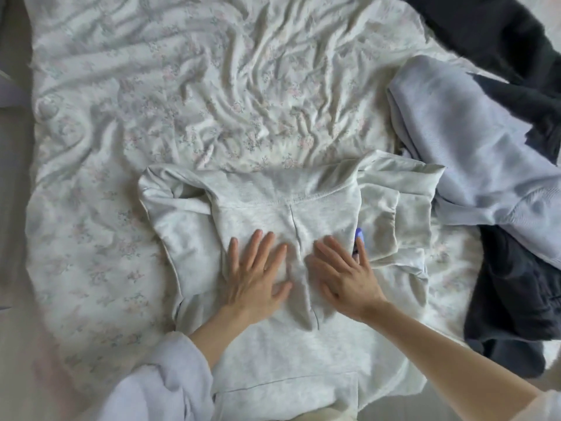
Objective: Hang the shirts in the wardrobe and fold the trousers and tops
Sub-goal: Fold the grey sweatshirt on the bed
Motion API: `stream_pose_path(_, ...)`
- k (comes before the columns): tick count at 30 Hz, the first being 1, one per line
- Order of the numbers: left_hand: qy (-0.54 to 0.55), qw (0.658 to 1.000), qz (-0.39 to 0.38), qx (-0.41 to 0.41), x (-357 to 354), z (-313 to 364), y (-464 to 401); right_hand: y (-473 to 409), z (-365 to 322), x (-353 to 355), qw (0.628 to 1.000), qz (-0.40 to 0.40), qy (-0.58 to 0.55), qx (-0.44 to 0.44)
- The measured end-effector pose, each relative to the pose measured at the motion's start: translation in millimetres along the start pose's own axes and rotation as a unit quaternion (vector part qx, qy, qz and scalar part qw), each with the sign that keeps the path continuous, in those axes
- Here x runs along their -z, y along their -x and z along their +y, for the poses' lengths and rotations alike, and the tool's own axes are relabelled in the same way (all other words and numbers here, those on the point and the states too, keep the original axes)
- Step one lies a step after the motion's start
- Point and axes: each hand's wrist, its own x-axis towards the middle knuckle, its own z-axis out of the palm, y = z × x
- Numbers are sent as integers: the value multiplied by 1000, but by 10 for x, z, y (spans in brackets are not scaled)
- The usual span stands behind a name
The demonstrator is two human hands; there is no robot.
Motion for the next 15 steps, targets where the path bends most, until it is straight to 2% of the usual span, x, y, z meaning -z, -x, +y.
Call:
stream_pose_path(3, 30, 988, 150, 23, 208, -117, -443, -444, 243, 145, 989, 130, -26, -64)
stream_pose_path(4, 21, 983, 179, 38, 295, -216, -658, -648, 368, 207, 987, 136, -4, -88)
stream_pose_path(5, 9, 984, 168, 56, 393, -336, -855, -846, 491, 266, 989, 101, 11, -107)
stream_pose_path(6, 6, 990, 119, 72, 488, -476, -1047, -1038, 611, 330, 992, 31, 18, -122)
stream_pose_path(8, -6, 996, -46, 80, 596, -773, -1376, -1360, 863, 441, 982, -129, 27, -134)
stream_pose_path(10, 12, 976, -201, 82, 659, -980, -1539, -1584, 1033, 532, 958, -252, 27, -137)
stream_pose_path(11, 44, 963, -250, 94, 676, -1042, -1577, -1662, 1065, 575, 944, -295, 19, -143)
stream_pose_path(15, 116, 927, -328, 137, 672, -1118, -1564, -1845, 1063, 655, 890, -411, -29, -196)
